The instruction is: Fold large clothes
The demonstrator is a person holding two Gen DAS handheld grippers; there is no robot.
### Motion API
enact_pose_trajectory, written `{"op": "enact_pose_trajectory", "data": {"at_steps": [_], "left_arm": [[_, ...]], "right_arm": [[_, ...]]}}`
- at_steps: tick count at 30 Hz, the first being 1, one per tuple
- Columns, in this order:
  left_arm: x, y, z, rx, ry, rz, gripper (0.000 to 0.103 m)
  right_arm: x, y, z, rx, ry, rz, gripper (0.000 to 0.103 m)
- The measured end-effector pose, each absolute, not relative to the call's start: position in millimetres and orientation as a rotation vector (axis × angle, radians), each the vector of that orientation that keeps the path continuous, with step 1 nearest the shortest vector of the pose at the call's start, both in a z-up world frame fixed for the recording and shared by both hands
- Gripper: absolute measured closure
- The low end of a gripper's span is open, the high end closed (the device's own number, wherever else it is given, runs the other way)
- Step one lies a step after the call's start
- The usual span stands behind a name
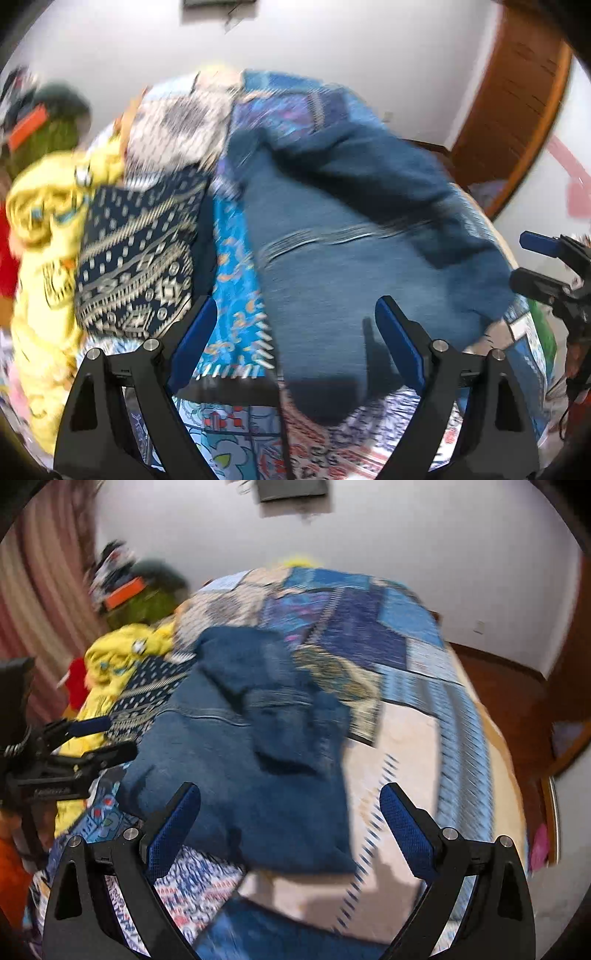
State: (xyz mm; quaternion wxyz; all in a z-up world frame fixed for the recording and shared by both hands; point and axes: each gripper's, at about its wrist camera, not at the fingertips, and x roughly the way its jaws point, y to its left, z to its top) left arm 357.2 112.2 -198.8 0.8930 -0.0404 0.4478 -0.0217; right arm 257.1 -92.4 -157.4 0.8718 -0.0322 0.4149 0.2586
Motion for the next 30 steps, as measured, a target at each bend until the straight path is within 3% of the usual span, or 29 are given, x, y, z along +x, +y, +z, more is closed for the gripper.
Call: {"op": "enact_pose_trajectory", "data": {"at_steps": [3, 6, 15, 30], "left_arm": [[365.4, 126.9, -223.0, -0.156, 0.986, -0.069, 0.013], [361.6, 135.2, -230.6, -0.202, 0.964, -0.068, 0.004], [358.0, 130.8, -236.7, -0.166, 0.938, -0.063, 0.001], [338.6, 126.0, -232.3, -0.198, 0.982, -0.030, 0.001]], "right_arm": [[278.0, -67.9, -166.6, -0.093, 0.906, 0.589, 0.006], [302.9, -57.9, -174.7, -0.094, 0.944, 0.601, 0.006], [359.5, -108.3, -202.0, 0.045, 1.037, 0.418, 0.006], [273.4, -129.0, -215.5, -0.003, 1.075, 0.490, 0.004]]}}
